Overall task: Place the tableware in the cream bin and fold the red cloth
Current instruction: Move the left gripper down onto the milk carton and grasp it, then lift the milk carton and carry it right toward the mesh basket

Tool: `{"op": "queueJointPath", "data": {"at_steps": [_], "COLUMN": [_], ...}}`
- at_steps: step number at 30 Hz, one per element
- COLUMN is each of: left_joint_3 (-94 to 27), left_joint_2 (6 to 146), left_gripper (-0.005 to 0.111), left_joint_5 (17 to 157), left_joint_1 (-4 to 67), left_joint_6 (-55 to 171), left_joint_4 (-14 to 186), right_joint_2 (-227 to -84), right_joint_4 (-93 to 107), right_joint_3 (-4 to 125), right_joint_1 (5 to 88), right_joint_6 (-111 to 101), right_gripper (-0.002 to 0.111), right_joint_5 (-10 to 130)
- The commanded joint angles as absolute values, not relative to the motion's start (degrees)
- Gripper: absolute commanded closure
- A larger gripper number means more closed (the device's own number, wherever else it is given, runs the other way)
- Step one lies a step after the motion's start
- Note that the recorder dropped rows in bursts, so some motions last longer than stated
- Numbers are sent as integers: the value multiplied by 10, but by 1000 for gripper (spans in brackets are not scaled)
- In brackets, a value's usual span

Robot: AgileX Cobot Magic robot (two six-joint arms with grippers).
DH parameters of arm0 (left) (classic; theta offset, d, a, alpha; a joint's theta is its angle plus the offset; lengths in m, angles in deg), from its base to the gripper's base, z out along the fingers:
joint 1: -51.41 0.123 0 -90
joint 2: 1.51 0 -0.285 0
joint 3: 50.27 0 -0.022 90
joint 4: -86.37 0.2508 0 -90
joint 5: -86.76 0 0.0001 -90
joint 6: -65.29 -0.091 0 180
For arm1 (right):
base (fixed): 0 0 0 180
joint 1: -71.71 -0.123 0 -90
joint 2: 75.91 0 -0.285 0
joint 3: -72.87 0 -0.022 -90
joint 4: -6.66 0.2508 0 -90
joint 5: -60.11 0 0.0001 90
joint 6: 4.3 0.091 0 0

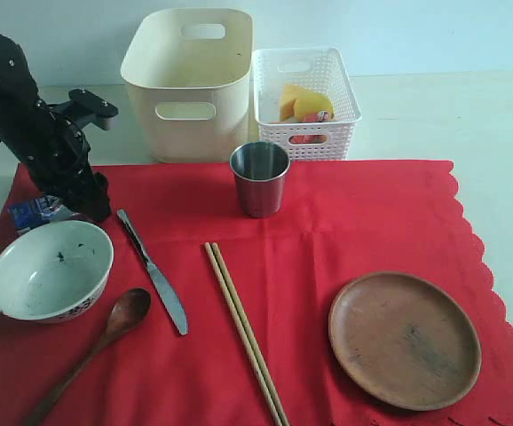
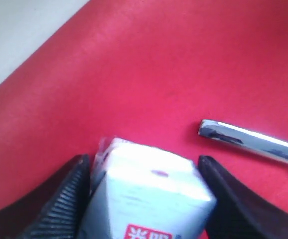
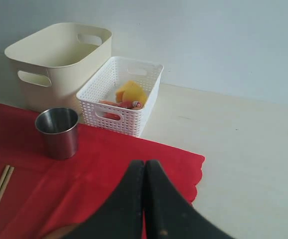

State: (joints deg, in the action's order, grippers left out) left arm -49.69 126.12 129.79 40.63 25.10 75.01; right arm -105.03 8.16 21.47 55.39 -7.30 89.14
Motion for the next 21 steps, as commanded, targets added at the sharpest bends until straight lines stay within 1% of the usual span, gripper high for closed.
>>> {"op": "queueJointPath", "data": {"at_steps": [1, 21], "left_joint_3": [-499, -514], "left_joint_2": [1237, 1085], "left_gripper": [106, 107], "left_joint_5": [1308, 1303], "left_joint_1": [405, 405], "left_joint_6": [251, 252], "left_joint_4": [754, 799], "right_joint_2": [-1048, -1048], "right_joint_4": [78, 78], "right_joint_3": [212, 212], "right_joint_1": [554, 554], "right_joint_6": [-72, -72], "right_gripper": [108, 108], "right_joint_5": [886, 886]}}
